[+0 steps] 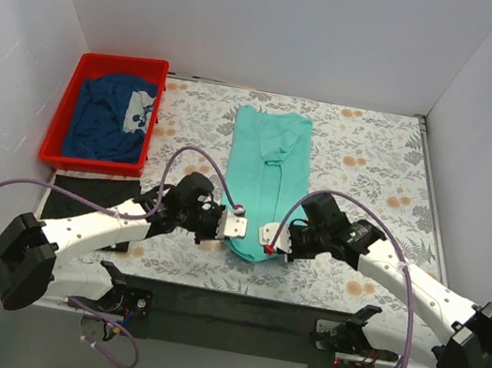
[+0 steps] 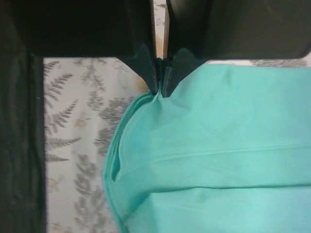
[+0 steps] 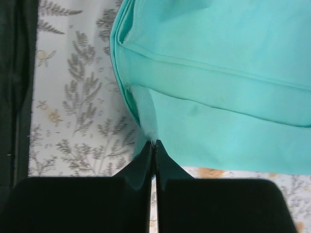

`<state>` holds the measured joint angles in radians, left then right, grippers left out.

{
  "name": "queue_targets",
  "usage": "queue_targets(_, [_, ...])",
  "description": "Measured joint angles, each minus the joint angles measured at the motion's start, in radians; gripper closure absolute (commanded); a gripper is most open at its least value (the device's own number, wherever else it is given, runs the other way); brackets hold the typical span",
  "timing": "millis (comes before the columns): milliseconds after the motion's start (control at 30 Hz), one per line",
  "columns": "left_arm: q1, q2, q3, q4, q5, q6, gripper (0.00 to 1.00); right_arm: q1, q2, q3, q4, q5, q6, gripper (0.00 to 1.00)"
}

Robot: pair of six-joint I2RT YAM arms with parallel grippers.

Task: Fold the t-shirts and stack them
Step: Fold the tshirt

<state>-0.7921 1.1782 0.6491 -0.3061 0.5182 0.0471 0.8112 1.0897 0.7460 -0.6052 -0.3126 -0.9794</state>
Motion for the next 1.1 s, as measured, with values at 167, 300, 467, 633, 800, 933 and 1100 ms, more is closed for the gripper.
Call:
queue_targets(167, [0.114, 0.102, 0.101, 0.047, 0.018, 0.037, 1.00, -0.121, 0.124, 0.122, 0.009, -0.027, -0.069, 0.99])
queue_targets(300, [0.175, 0.210, 0.174, 0.095, 0.043, 0.072, 1.00, -0.211, 0.253, 0.221, 0.008, -0.051, -0.126, 0.99])
queue_targets(467, [0.250, 0.352, 0.285, 0.137, 0.076, 0.106, 1.00, -0.277, 0.378, 0.341, 0.011, -0.076, -0.183, 0.99])
queue_targets(633, [0.323, 0.500, 0.421, 0.179, 0.100, 0.129, 1.00, -0.334, 0.508, 0.467, 0.018, -0.106, -0.228, 0.99])
queue_targets(800, [0.370, 0.616, 0.519, 0.202, 0.115, 0.153, 1.00, -0.380, 0.647, 0.585, 0.028, -0.119, -0.280, 0.99])
queue_targets(933, [0.394, 0.700, 0.582, 0.212, 0.118, 0.164, 1.00, -0.407, 0.748, 0.671, 0.031, -0.124, -0.315, 0.99])
queue_targets(1100, [0.412, 0.787, 0.641, 0.238, 0.115, 0.173, 1.00, -0.430, 0.850, 0.747, 0.039, -0.125, -0.344, 0.99])
